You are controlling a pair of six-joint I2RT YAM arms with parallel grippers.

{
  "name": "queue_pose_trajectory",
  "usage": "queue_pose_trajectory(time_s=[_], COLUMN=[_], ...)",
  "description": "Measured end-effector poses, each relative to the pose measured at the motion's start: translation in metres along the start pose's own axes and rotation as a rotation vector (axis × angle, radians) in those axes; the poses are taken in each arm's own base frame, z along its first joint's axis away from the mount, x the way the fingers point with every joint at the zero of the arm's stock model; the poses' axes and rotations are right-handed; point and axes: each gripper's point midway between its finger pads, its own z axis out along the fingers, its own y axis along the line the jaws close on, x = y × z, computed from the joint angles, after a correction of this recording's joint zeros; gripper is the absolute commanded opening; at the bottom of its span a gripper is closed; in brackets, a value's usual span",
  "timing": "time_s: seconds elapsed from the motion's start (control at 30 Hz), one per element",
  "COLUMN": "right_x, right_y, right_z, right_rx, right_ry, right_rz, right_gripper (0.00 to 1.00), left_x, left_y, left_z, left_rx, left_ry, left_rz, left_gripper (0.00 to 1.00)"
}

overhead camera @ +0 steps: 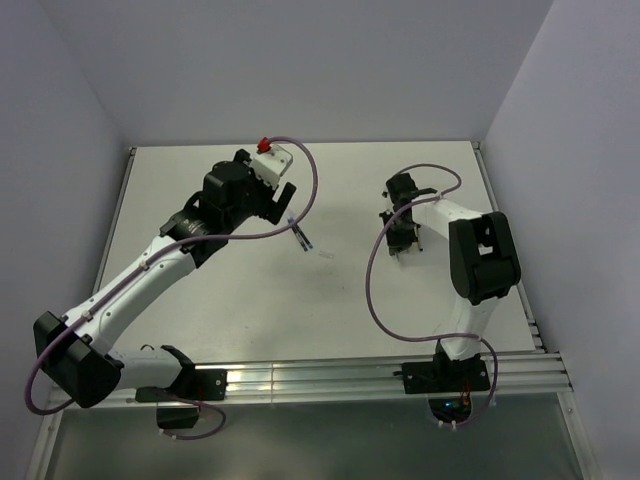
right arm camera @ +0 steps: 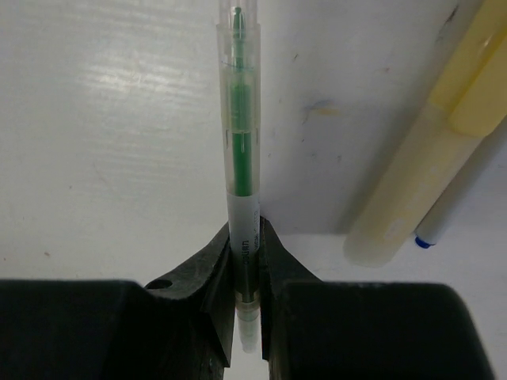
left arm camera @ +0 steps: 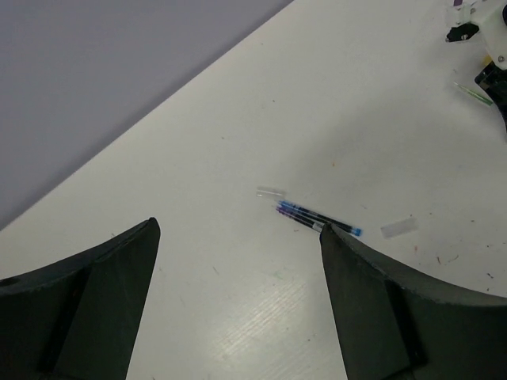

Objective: Insert the pens into the pen caps

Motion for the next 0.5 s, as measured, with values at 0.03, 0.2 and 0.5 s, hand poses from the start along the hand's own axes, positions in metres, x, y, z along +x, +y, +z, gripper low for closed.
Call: queue_pose_trajectory(time_s=[0.03,0.2,0.5], right_x=[-0.002,-0.014,-0.033], right_y=[-0.002,-0.010,-0.026], right_z=[0.000,0.004,0.007], right_rx=[0.007,0.043,0.069], right_ry=[-0.001,-0.021,-0.044], right_rz=[0.009,0.040,0.091], right_gripper=[0.01,0.03,0.16], left_x=[0.003,0.007,0.012], left_y=[0.000,0.000,0.001], left_z=[0.001,0.007,0.010], left_rx=[-0.001,-0.007,-0.013], left_ry=[0.011,0.040,0.069], left_rz=[-0.020,-0.087,-0.116], left_gripper=[0.87,0.88,0.89])
